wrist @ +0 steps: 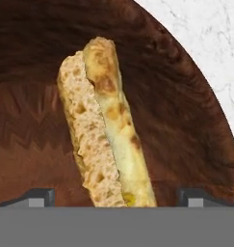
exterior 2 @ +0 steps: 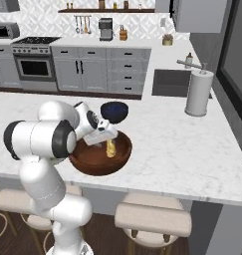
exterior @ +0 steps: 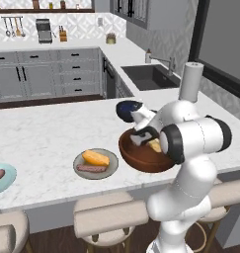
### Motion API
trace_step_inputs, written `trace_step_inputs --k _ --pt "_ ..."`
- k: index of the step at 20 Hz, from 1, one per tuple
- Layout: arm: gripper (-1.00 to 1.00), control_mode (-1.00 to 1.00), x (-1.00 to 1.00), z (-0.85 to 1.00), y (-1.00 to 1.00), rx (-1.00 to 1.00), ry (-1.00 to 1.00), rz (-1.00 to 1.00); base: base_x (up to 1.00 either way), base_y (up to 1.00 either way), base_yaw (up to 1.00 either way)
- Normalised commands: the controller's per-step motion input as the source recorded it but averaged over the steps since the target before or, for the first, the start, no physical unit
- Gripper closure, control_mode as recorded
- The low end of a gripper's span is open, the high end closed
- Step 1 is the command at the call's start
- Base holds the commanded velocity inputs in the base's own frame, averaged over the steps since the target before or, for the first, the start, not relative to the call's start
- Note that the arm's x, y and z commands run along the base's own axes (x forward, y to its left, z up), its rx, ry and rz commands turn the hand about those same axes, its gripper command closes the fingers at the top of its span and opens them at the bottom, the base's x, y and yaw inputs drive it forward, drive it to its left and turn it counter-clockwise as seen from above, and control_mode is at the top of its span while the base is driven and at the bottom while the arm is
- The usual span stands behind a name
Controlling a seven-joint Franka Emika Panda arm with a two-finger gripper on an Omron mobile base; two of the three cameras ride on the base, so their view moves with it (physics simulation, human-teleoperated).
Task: Place one bun and one sausage from the bowl on each plate.
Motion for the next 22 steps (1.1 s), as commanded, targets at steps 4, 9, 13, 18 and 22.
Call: trace_step_inputs --k 4,9,13,18,22 --pt "-1.0 -1.0 -0.02 -0.58 -0.01 -0.3 0.01 -0.14 0.0 0.0 0.0" --pt "-1.0 -1.0 0.08 -0.34 -0.13 -0.15 0.09 -0.08 0.0 0.0 0.0" --pt "-1.0 -1.0 0.08 -0.08 -0.31 -0.01 0.02 -0.1 0.0 0.0 0.0" --pt "-1.0 -1.0 0.09 -0.19 0.0 0.0 0.03 -0.01 0.0 0.0 0.0" --pt "1.0 -1.0 0.16 -0.47 -0.02 0.0 0.01 0.0 0.0 0.0 0.0"
